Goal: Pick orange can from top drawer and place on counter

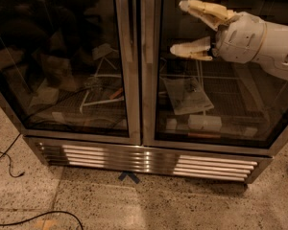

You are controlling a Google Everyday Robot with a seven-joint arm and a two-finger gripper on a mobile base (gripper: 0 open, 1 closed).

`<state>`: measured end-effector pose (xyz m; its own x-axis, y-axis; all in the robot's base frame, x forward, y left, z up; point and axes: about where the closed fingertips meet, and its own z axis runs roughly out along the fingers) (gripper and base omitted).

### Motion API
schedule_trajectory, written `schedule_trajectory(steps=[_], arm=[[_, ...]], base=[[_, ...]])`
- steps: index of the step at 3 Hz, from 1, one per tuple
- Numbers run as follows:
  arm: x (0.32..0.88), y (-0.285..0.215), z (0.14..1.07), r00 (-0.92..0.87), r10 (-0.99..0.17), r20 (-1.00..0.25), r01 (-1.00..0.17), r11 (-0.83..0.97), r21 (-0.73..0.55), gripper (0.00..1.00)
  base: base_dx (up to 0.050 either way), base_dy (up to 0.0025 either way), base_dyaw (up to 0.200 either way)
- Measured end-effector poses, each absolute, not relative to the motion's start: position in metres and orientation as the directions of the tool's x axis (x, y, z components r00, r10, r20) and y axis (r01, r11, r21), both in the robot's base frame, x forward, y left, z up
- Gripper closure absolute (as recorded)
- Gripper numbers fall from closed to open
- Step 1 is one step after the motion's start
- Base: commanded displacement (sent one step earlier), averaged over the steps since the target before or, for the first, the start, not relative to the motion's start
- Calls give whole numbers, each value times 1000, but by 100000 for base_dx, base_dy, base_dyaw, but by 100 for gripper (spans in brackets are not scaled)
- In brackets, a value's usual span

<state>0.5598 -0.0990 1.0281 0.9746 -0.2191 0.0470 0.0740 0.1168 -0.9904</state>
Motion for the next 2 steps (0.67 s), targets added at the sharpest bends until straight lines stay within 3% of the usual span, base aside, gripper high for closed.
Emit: schedule_trajectory(steps=[1,2], arm=[[560,-98,1028,975,-218,47,74,117,-990,0],[564,-97,1034,970,-236,60,90,116,-989,0]], base=[[0,0,0],[0,0,0]])
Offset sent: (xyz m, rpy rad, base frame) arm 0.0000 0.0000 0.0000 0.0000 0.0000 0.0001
